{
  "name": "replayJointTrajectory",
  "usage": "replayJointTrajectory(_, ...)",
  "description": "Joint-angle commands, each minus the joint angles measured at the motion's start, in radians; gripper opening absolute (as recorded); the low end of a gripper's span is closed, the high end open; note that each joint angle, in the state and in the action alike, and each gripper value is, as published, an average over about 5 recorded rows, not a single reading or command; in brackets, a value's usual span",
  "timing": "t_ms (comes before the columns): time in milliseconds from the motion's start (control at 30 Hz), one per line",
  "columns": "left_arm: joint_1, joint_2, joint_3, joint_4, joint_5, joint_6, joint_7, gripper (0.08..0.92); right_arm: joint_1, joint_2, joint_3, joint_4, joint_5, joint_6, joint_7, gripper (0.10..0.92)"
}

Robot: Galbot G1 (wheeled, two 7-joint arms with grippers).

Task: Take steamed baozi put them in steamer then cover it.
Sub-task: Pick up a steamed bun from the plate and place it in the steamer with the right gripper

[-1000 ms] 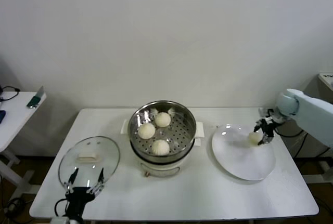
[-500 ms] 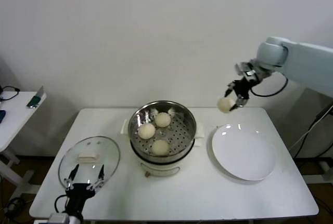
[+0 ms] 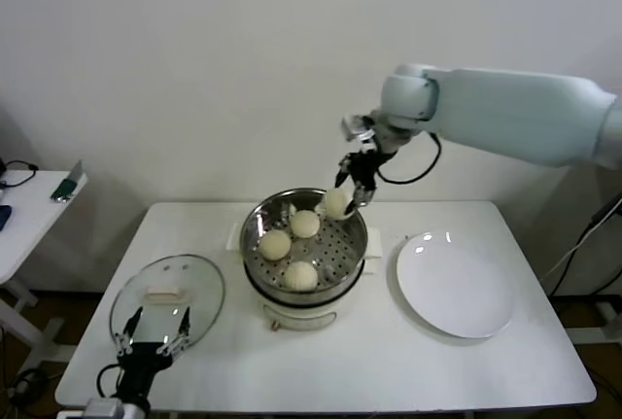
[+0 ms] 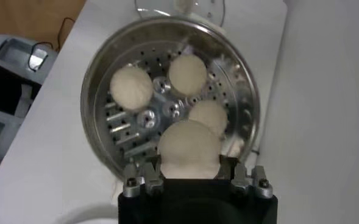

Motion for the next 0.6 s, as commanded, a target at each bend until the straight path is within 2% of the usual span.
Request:
replayJointTrajectory(33, -0.001, 0.001, -0.001, 0.0, -0.003, 0.002, 0.0, 0.823, -0.148, 0.083, 0.006, 0.016, -0.062, -0.054, 0.074, 0.653)
replayJointTrajectory(600, 0.003, -0.004, 0.002, -0.003, 0.0, 0.001, 0.0, 0.823, -0.205, 0.029, 0.008, -0.001, -0.154, -0.063, 0.095, 0.653)
